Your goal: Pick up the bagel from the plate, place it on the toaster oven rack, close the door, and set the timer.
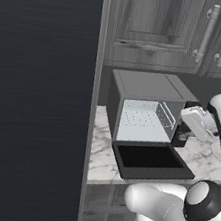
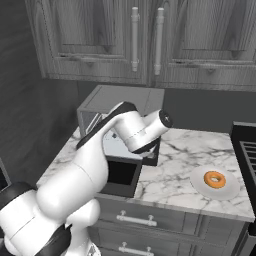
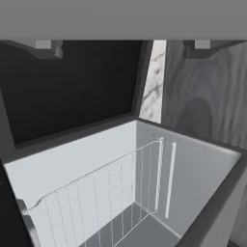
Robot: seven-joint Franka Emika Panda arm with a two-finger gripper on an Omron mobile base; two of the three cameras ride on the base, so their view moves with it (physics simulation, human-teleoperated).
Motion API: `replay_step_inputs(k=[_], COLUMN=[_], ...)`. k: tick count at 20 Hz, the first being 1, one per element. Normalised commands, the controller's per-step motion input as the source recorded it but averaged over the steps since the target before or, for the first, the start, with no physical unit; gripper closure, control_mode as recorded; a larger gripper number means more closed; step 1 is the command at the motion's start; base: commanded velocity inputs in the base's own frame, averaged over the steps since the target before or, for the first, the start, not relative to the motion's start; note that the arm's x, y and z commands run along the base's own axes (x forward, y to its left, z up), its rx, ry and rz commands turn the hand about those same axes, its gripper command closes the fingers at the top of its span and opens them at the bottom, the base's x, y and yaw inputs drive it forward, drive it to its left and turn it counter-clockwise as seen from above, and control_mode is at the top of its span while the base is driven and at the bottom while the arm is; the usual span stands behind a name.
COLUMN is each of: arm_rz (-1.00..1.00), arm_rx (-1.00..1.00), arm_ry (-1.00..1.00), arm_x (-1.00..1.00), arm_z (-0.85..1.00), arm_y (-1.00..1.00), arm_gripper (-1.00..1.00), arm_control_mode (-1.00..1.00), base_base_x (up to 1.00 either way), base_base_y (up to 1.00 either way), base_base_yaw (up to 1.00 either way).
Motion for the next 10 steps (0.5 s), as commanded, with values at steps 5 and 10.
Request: replay_step_inputs(k=[5, 10], arm_rz=[-0.02, -0.07], arm_rx=[0.00, 0.00], arm_ry=[-0.01, -0.03], arm_x=[0.20, 0.07], arm_z=[-0.24, -0.25], arm_y=[0.21, 0.24], arm_gripper=[-1.00, -1.00], arm_control_mode=[-1.00, -1.00], base_base_x=[0.00, 0.00], base_base_y=[0.00, 0.00], base_base_yaw=[0.00, 0.00])
